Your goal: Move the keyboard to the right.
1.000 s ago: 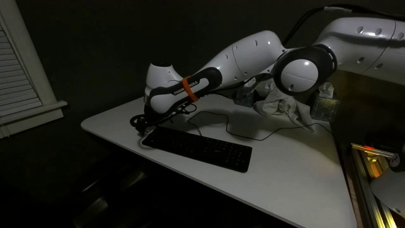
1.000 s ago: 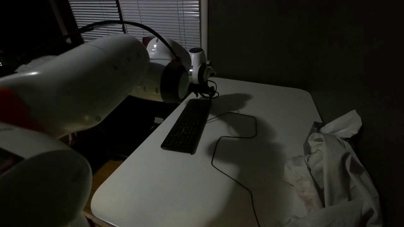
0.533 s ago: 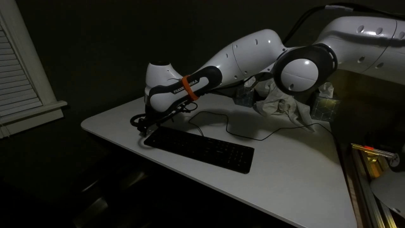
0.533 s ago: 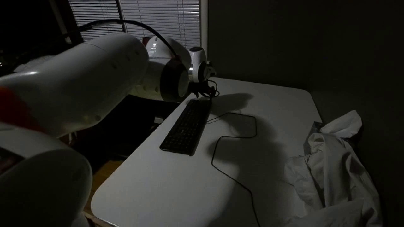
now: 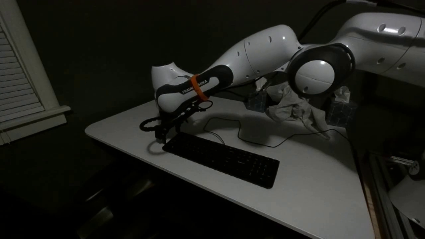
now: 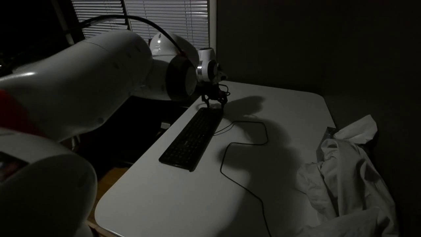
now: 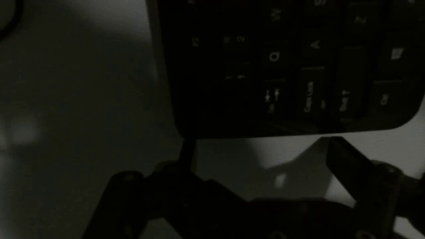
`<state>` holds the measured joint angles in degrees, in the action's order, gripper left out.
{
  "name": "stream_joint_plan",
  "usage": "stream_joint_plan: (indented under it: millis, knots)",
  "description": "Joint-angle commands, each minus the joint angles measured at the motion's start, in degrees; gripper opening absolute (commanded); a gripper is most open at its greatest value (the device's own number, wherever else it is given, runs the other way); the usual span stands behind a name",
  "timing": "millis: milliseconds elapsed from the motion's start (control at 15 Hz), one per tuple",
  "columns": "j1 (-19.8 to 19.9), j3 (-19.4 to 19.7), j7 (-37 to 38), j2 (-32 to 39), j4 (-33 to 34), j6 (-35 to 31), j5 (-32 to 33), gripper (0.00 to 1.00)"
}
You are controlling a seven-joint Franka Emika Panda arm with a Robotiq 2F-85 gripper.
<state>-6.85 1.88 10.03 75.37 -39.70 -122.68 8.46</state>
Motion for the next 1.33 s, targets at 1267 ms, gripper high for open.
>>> stream_joint_plan:
  millis: [1267]
  knots:
    - [8.35, -8.83, 4.08, -12.09, -4.44, 8.72, -14.67, 1.0]
